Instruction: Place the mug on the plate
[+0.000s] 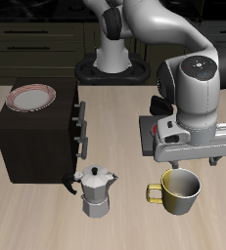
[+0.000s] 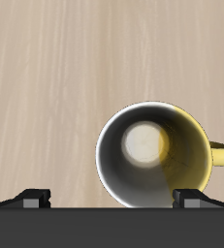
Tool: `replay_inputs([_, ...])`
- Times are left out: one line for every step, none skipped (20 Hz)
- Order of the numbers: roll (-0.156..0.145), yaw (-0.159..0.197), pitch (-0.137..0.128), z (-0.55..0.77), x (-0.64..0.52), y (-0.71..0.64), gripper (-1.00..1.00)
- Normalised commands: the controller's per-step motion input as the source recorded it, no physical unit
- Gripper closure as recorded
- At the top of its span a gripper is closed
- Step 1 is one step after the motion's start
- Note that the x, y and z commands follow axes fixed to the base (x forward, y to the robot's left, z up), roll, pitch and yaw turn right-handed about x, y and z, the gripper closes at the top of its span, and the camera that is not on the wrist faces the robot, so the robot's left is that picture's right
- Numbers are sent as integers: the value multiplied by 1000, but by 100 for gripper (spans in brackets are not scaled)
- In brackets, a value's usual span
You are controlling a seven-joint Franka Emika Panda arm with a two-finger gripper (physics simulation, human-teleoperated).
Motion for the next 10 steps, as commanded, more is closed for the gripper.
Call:
replay_inputs([2,-74,65,-298,75,29,-100])
replay_inputs([15,94,-14,-222,-15,87,-100])
replay_inputs([19,-58,77,-296,43,21,-100])
replay_inputs([-15,41,6,-247,-2,112,-100])
replay_inputs([26,20,18,-262,-87,198,-100])
replay_inputs([1,-5,41,-337,-1,79,-100])
replay_inputs([20,-2,25,-205,-21,130,-100])
replay_inputs([-7,33,29,-336,21,67,-100])
replay_inputs([10,15,39,-275,32,-31,-100])
replay_inputs([18,-18,65,-360,-13,124,-100])
